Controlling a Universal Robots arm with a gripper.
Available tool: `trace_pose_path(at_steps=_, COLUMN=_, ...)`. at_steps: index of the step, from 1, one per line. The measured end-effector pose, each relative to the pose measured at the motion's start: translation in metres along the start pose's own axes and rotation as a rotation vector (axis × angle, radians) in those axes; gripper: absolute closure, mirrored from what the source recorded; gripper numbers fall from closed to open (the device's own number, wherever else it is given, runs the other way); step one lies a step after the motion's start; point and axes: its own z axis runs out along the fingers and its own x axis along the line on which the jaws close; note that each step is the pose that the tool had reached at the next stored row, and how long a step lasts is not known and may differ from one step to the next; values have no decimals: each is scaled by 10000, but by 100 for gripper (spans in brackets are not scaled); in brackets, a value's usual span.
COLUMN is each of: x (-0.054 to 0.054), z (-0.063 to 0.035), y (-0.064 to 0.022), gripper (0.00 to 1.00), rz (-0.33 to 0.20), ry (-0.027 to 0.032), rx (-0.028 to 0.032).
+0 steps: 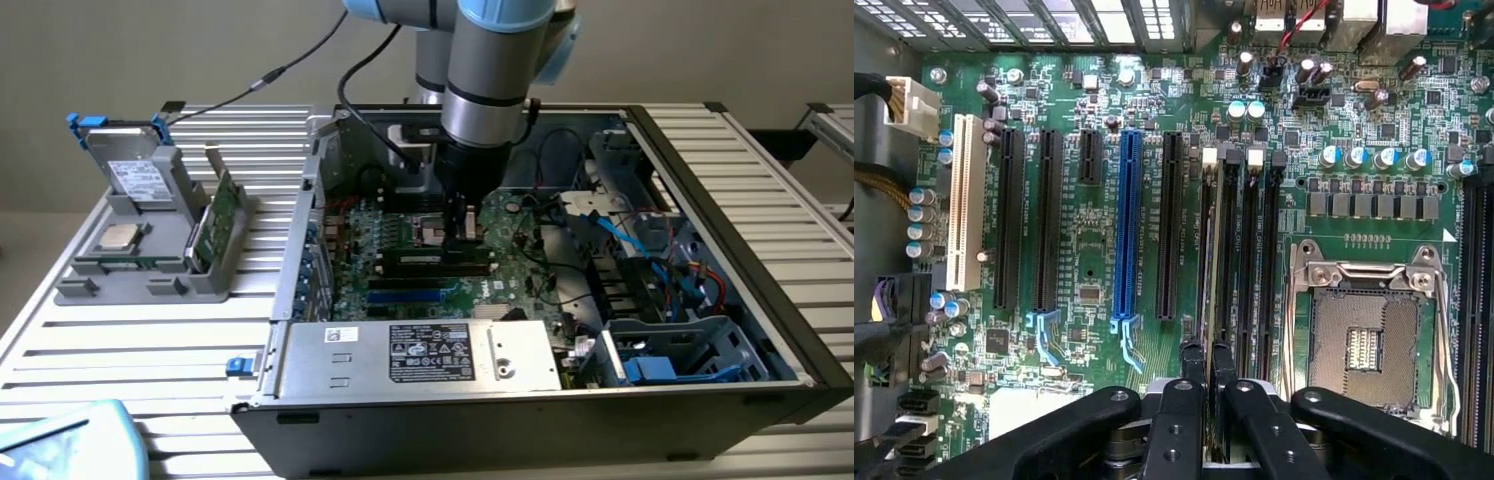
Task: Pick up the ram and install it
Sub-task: 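Insert the ram into the slot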
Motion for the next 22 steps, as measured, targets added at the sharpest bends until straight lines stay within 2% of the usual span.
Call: trace_pose_path(at_steps=22, x=10, z=31, y=-10, gripper=87, rz=1, ry=4, rx=9)
